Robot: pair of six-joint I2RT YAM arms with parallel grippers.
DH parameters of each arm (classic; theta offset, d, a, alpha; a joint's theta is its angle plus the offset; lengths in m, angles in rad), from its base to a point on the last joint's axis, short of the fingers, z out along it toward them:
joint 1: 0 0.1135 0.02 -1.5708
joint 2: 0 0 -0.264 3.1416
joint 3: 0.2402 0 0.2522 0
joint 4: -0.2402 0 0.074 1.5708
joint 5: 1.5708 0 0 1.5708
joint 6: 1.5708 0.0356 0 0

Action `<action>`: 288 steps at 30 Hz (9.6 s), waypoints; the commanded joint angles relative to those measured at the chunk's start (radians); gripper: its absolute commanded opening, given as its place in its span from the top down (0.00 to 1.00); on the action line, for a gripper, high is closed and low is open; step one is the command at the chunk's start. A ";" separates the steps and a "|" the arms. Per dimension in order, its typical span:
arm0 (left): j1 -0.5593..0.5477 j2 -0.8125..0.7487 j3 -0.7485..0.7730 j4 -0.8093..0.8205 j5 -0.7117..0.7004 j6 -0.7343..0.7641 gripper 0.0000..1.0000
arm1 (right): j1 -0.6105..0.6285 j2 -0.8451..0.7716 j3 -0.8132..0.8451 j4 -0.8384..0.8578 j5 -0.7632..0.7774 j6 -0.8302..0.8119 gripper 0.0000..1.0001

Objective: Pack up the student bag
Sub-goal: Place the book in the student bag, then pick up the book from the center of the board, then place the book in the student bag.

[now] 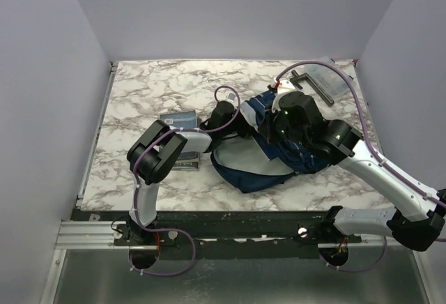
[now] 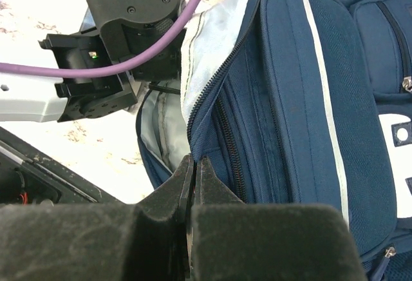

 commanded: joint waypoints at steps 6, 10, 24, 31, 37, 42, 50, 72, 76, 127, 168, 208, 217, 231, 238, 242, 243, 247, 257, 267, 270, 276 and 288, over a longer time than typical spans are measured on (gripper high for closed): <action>0.009 -0.008 0.052 -0.232 0.000 0.082 0.56 | 0.006 -0.026 0.054 0.088 -0.029 0.021 1.00; 0.010 -0.063 0.047 -0.323 -0.021 0.132 0.44 | 0.007 -0.026 0.056 0.088 -0.030 0.017 1.00; 0.018 -0.210 0.043 -0.514 -0.039 0.245 0.29 | 0.007 -0.035 0.015 0.090 -0.009 0.007 0.99; 0.030 -0.440 -0.081 -0.586 -0.032 0.392 0.29 | 0.006 -0.058 -0.019 0.076 0.027 0.012 0.99; 0.143 -0.753 -0.312 -0.683 0.053 0.533 0.30 | 0.007 -0.064 -0.145 0.124 -0.083 0.080 0.97; 0.369 -1.000 -0.405 -0.873 0.170 0.659 0.30 | 0.007 -0.014 -0.323 0.289 -0.285 0.172 0.91; 0.813 -1.039 -0.336 -1.050 0.277 0.846 0.22 | 0.007 0.159 -0.347 0.429 -0.420 0.190 0.60; 0.829 -0.495 -0.177 -1.060 0.120 0.913 0.28 | -0.004 0.826 0.088 0.625 -0.388 0.395 0.04; 0.792 -0.494 -0.183 -1.043 0.138 0.901 0.28 | -0.020 0.873 0.095 0.615 -0.409 0.405 0.03; 0.698 -0.489 -0.192 -1.028 0.176 0.889 0.28 | -0.184 1.038 0.063 0.827 -1.084 0.460 0.70; 0.328 -1.227 -0.519 -0.304 -0.125 -0.046 0.13 | -0.255 0.563 -0.442 2.033 -0.715 1.440 0.99; 0.373 -1.376 -0.319 -0.978 -0.272 0.821 1.00 | 0.045 0.163 -0.295 -0.055 0.087 -0.037 0.18; 0.400 -1.440 -0.347 -1.078 -0.214 0.820 1.00 | 0.195 0.335 -0.209 -0.112 0.322 -0.020 0.25; 0.405 -1.416 -0.388 -1.054 -0.105 0.750 1.00 | 0.193 0.306 -0.225 0.143 -0.088 -0.040 0.51; 0.405 -1.428 -0.402 -1.052 -0.075 0.734 1.00 | 0.193 0.347 -0.250 0.144 -0.075 -0.061 0.62; 0.405 -1.429 -0.408 -1.050 -0.068 0.727 1.00 | 0.193 0.355 -0.262 0.136 -0.044 -0.071 0.62; 0.407 -1.426 -0.408 -1.050 -0.066 0.727 1.00 | 0.193 0.358 -0.267 0.140 -0.044 -0.074 0.64; 0.407 -1.410 -0.399 -1.050 -0.044 0.725 1.00 | 0.194 0.375 -0.275 0.152 -0.047 -0.074 0.67; 0.408 -1.400 -0.380 -1.052 -0.005 0.727 1.00 | 0.193 0.374 -0.280 0.187 0.029 -0.062 0.99; 0.454 -1.361 -0.375 -1.103 0.071 0.706 1.00 | 0.124 0.170 -0.194 0.166 0.024 0.015 0.99; 0.503 -1.345 -0.375 -1.117 0.197 0.654 1.00 | 0.059 0.090 -0.229 0.204 -0.006 0.105 0.99; 0.507 -1.292 -0.451 -0.949 0.524 0.506 1.00 | 0.004 -0.044 -0.302 0.358 -0.076 0.197 0.99; 0.247 -0.978 -0.564 -0.314 0.497 0.136 1.00 | 0.001 -0.106 -0.281 0.434 -0.047 0.220 0.99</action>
